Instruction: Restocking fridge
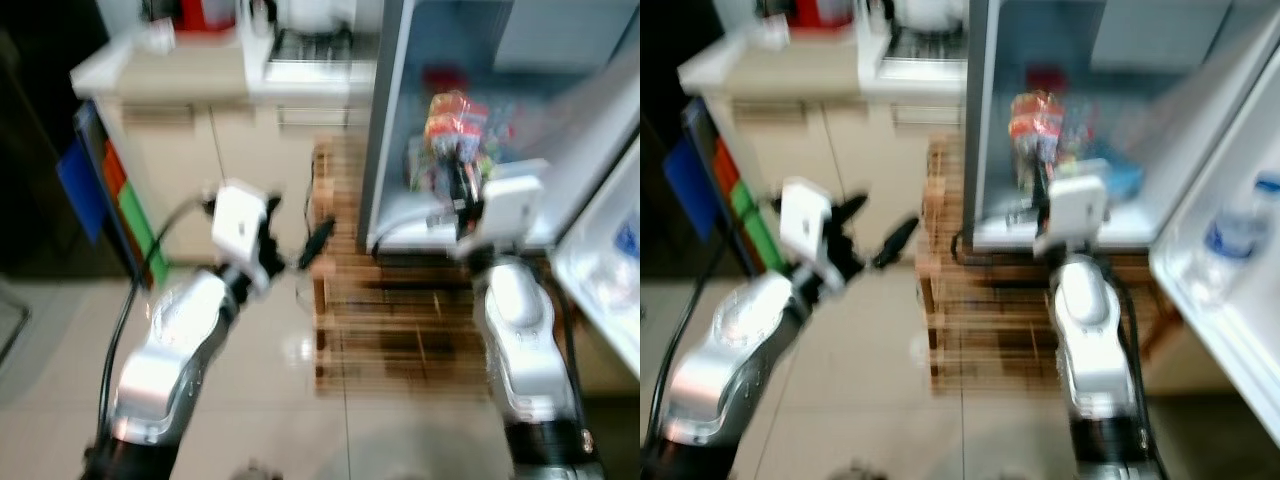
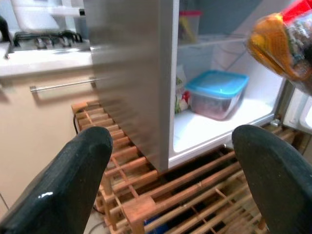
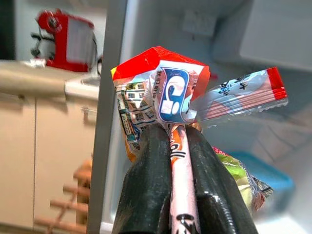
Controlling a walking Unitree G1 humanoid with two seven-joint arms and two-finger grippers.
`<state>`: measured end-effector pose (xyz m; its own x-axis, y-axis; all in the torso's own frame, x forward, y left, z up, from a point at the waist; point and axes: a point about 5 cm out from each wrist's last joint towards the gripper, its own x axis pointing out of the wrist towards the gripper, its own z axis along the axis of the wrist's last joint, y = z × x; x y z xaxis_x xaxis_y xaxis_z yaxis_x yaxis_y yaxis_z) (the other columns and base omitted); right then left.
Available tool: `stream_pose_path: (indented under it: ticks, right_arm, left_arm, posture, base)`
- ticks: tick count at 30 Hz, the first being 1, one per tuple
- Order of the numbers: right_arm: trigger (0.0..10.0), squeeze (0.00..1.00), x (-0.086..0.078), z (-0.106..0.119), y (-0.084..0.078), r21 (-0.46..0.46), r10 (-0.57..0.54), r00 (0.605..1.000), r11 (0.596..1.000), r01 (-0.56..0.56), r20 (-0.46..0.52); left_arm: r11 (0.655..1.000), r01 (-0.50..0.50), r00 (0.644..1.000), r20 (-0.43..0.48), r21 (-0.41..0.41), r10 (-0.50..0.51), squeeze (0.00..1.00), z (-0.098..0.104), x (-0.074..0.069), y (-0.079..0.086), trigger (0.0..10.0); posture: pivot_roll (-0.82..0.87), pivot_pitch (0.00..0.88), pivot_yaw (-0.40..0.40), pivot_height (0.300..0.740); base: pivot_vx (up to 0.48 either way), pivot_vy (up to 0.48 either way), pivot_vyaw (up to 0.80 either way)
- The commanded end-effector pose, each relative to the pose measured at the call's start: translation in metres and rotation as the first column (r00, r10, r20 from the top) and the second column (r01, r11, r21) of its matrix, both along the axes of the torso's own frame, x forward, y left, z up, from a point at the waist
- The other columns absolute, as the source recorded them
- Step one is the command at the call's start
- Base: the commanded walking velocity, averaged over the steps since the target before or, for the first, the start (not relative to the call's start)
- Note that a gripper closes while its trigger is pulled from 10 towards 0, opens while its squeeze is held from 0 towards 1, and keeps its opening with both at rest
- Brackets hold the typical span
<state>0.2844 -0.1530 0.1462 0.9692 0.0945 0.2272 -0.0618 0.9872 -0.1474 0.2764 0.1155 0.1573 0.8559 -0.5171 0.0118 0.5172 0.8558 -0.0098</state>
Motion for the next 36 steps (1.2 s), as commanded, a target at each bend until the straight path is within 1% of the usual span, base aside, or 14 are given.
stream_pose_path:
  ticks: [1, 3, 5, 7, 12, 17, 20, 21, 22, 25, 26, 30, 33, 36]
  right_arm:
    - [0.0, 0.00, -0.002, 0.014, 0.001, -0.004, -0.012, 0.998, 1.000, 0.013, 0.064]
    - [0.0, 0.00, -0.003, 0.013, -0.002, -0.006, -0.025, 0.998, 1.000, 0.025, 0.062]
    - [0.0, 0.00, -0.004, 0.009, -0.015, -0.024, -0.066, 0.997, 0.997, 0.068, 0.050]
    - [0.0, 0.00, -0.004, 0.009, -0.018, -0.034, -0.073, 0.996, 0.997, 0.074, 0.046]
    - [0.0, 0.00, -0.002, 0.009, -0.013, -0.037, -0.060, 0.997, 0.997, 0.062, 0.044]
    - [0.0, 0.00, -0.001, 0.007, -0.010, -0.039, -0.049, 0.999, 0.998, 0.050, 0.023]
    - [0.0, 0.00, 0.003, 0.004, -0.011, -0.051, -0.051, 0.999, 0.997, 0.051, 0.011]
    - [0.0, 0.00, 0.003, 0.004, -0.011, -0.051, -0.051, 0.999, 0.997, 0.051, 0.011]
    - [0.0, 0.00, 0.005, 0.005, -0.011, -0.050, -0.050, 0.999, 0.997, 0.051, 0.016]
    - [0.0, 0.00, 0.006, 0.007, -0.010, -0.048, -0.049, 0.999, 0.998, 0.050, 0.020]
    - [0.0, 0.00, 0.008, 0.005, -0.008, -0.047, -0.045, 0.999, 0.998, 0.046, 0.014]
    - [0.0, 0.00, 0.010, 0.004, -0.004, -0.043, -0.029, 1.000, 0.999, 0.029, 0.009]
    - [0.0, 0.00, 0.013, 0.005, 0.000, -0.039, -0.007, 1.000, 0.999, 0.007, 0.012]
    - [0.0, 0.00, 0.013, 0.007, 0.003, -0.040, 0.011, 1.000, 0.999, -0.010, 0.021]
  left_arm:
    - [1.000, 0.029, 0.998, 0.050, -0.006, -0.029, 0.00, 0.012, 0.006, -0.009, 10.0]
    - [0.999, 0.034, 0.998, 0.054, -0.012, -0.033, 0.00, 0.013, 0.008, -0.010, 10.0]
    - [1.000, 0.021, 0.998, 0.063, -0.002, -0.020, 0.00, 0.014, 0.017, -0.011, 10.0]
    - [1.000, 0.022, 0.997, 0.069, 0.001, -0.022, 0.00, 0.015, 0.020, -0.012, 10.0]
    - [0.999, 0.042, 0.996, 0.074, -0.005, -0.042, 0.00, 0.016, 0.022, -0.018, 10.0]
    - [0.999, 0.041, 0.996, 0.083, 0.001, -0.040, 0.00, 0.014, 0.023, -0.022, 10.0]
    - [0.999, -0.032, 0.997, 0.066, 0.016, 0.031, 0.00, 0.009, 0.027, -0.018, 10.0]
    - [0.999, -0.032, 0.997, 0.066, 0.016, 0.031, 0.00, 0.009, 0.027, -0.018, 10.0]
    - [0.997, -0.074, 0.997, 0.032, 0.002, 0.074, 0.00, 0.005, 0.029, -0.014, 10.0]
    - [0.996, -0.078, 0.997, 0.006, -0.032, 0.078, 0.00, 0.003, 0.030, -0.015, 10.0]
    - [0.998, -0.053, 0.999, 0.012, -0.040, 0.053, 0.00, 0.004, 0.029, -0.021, 10.0]
    - [0.999, -0.018, 0.999, 0.032, -0.045, 0.019, 0.00, 0.005, 0.028, -0.026, 10.0]
    - [0.998, 0.056, 0.995, 0.078, -0.011, -0.055, 0.00, 0.007, 0.023, -0.029, 10.0]
    - [0.998, 0.066, 0.995, 0.080, -0.010, -0.065, 0.00, 0.008, 0.023, -0.030, 10.0]
  posture:
    - [-0.11, 0.000, 0.048, 0.740]
    - [-0.12, 0.000, 0.053, 0.740]
    - [-0.14, 0.001, 0.065, 0.740]
    - [-0.15, 0.003, 0.069, 0.740]
    - [-0.17, 0.007, 0.074, 0.740]
    - [-0.17, 0.008, 0.073, 0.740]
    - [-0.16, 0.009, 0.073, 0.740]
    - [-0.16, 0.009, 0.073, 0.740]
    - [-0.16, 0.009, 0.073, 0.740]
    - [-0.15, 0.011, 0.072, 0.740]
    - [-0.15, 0.010, 0.069, 0.740]
    - [-0.14, 0.008, 0.066, 0.740]
    - [-0.13, 0.006, 0.065, 0.740]
    - [-0.13, 0.005, 0.062, 0.740]
  base:
    - [0.000, 0.000, 0.00]
    - [0.000, 0.000, 0.00]
    - [0.000, 0.000, 0.00]
    - [0.000, 0.000, 0.00]
    - [0.000, 0.000, 0.00]
    - [0.000, 0.000, -0.79]
    - [0.000, 0.000, -0.39]
    - [0.000, 0.000, 0.00]
    - [0.000, 0.000, 0.00]
    - [0.000, 0.000, 0.00]
    - [0.000, 0.000, 0.00]
    - [0.000, 0.000, 0.00]
    - [0.000, 0.000, 0.00]
    - [0.000, 0.000, 0.00]
